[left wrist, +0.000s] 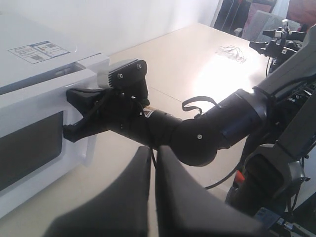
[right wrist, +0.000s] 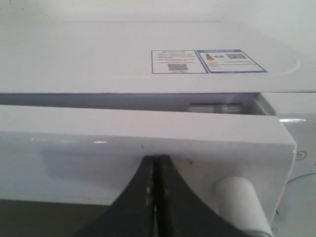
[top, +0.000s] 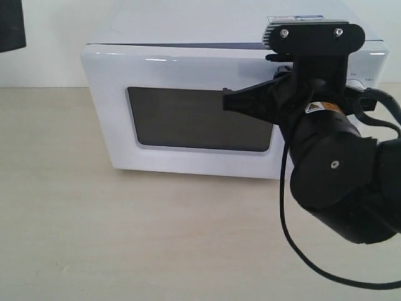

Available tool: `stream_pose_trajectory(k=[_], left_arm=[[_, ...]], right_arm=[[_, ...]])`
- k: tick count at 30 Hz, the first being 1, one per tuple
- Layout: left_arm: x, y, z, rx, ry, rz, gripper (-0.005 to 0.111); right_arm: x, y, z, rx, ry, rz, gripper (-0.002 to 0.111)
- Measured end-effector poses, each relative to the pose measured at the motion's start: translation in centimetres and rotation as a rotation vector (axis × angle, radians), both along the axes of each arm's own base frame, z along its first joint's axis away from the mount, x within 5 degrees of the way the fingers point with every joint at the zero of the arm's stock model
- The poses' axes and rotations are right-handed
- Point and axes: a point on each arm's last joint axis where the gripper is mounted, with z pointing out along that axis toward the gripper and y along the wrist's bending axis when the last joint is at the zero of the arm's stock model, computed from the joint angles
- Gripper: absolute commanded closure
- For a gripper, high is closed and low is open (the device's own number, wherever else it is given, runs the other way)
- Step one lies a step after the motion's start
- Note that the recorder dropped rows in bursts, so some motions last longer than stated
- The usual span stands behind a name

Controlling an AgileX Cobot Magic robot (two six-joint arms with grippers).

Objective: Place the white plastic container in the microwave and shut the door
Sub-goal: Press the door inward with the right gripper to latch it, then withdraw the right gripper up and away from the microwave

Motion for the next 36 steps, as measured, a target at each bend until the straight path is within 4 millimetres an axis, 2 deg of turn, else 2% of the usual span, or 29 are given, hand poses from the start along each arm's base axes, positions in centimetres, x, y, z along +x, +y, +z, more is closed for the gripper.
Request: stream_pose_trajectory(k=[19,29,36], left_arm=[[0.0,0.0,0.0,0.000,0.000,0.000,0.102],[0.0,0.0,0.0,0.000,0.000,0.000,0.102],[0.0,0.0,0.0,0.000,0.000,0.000,0.102]], right_arm=[[1.7,-1.2,0.1,-0.002,-0.015,0.037,0.108],[1.9,-1.2,0.2,-0.008,-0.017,0.055,0.108],[2.6,-0.8,1.2,0.007,-0.024,0.053,0.108]])
